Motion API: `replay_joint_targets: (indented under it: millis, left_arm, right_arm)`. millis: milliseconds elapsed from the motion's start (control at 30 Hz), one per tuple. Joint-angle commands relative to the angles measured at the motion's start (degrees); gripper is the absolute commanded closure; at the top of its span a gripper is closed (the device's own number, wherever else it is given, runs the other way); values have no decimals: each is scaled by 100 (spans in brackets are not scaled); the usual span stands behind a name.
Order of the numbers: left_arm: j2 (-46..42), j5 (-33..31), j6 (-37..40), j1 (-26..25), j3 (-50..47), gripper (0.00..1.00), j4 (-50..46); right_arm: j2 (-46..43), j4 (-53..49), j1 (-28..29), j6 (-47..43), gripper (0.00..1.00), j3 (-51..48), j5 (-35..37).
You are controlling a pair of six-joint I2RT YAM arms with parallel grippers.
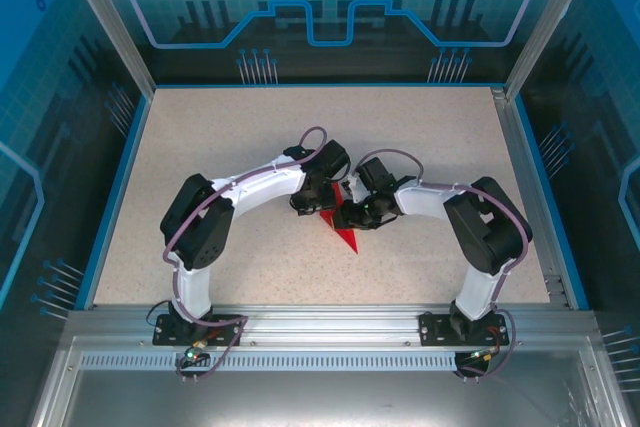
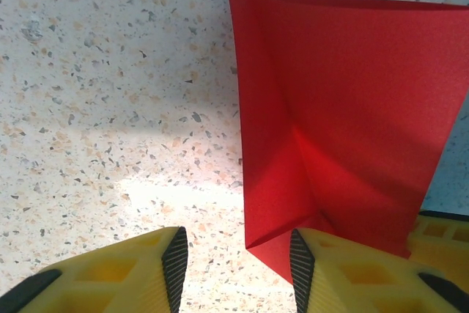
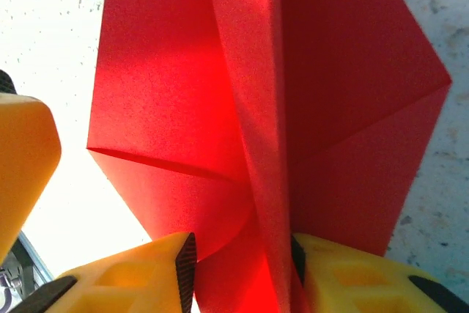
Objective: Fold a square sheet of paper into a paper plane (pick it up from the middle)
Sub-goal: Move the paper plane to the top-center of the table.
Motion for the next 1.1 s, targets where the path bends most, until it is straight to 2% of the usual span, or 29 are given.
replay_joint_targets:
  millis: [0, 100, 333, 467, 700, 1000, 1067]
  left_arm:
    - [-90, 18, -118, 20, -110, 55, 28]
    - [-82, 37, -129, 23, -130, 55, 65]
    - [-37, 31, -133, 25, -113, 55, 35]
    - [-46, 25, -126, 30, -113, 56, 35]
    - [-116, -40, -134, 28, -179, 56, 33]
    - [-449, -298, -258, 35, -382, 56, 140]
    - [-572, -400, -302, 40, -438, 56, 151]
  right_arm:
    - [-135, -233, 136, -187, 55, 89, 37]
    - [-241, -227, 137, -186, 49, 52, -16]
    - [-212, -265, 137, -218, 51, 76, 37]
    - [-153, -244, 137, -179, 61, 67, 193]
    - [-54, -333, 146, -164, 70, 102, 482]
    - [142, -455, 257, -301, 73, 272, 566]
    - [178, -568, 315, -319, 77, 363, 643]
